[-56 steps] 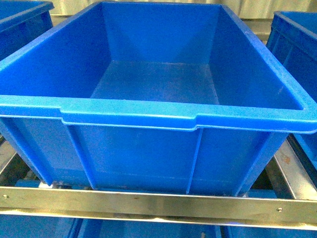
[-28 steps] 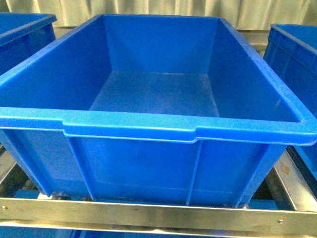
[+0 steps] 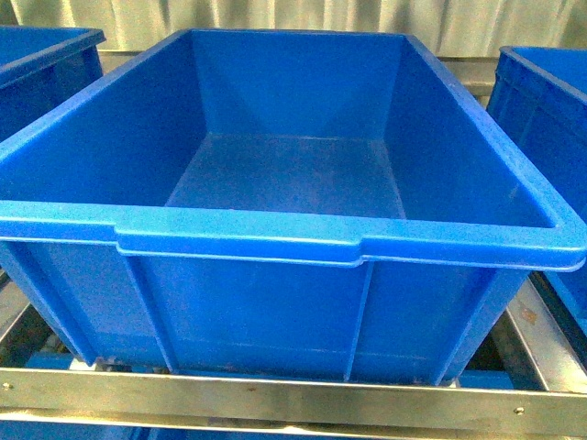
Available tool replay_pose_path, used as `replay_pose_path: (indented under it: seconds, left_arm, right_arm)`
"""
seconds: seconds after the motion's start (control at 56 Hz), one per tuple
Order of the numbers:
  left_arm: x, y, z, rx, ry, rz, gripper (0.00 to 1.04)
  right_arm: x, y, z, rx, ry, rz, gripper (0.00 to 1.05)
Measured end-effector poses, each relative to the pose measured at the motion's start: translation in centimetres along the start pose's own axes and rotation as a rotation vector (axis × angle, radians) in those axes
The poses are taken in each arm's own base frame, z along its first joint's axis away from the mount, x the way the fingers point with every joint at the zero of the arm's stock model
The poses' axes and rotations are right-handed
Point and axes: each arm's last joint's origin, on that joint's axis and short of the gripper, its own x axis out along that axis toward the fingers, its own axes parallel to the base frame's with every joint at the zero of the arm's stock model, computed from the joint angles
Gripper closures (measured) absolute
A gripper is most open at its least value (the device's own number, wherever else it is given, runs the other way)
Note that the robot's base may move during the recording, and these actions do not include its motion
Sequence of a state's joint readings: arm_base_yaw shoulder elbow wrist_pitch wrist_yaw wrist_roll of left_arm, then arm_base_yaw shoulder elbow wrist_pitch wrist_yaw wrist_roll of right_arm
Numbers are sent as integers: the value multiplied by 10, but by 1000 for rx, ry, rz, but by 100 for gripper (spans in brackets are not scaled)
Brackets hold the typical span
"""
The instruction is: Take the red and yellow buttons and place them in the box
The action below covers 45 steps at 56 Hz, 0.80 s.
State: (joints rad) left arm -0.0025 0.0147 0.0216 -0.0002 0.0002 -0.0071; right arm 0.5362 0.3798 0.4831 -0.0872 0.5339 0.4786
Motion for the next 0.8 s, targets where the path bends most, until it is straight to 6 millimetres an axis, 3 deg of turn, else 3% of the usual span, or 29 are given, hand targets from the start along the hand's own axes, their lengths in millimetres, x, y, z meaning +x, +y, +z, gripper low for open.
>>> replay_pose_path:
  seconds: [0.089, 0.178, 0.321, 0.446, 0.803]
  left_arm:
    - [0, 0, 0, 0, 0, 0, 8]
    - [0, 0, 0, 0, 0, 0, 8]
    - [0, 0, 0, 0, 0, 0, 8]
    - [0, 0, 0, 0, 0, 0, 8]
    - [0, 0, 0, 0, 0, 0, 8]
  right_arm:
    - [-1, -12, -18, -247, 13, 9, 41]
    - [0, -26, -34, -378, 33, 10, 55]
    - [0, -42, -46, -449, 32, 8, 76]
    - [-1, -54, -53, -467, 24, 2, 101]
    - [-1, -80, -66, -481, 25, -6, 102]
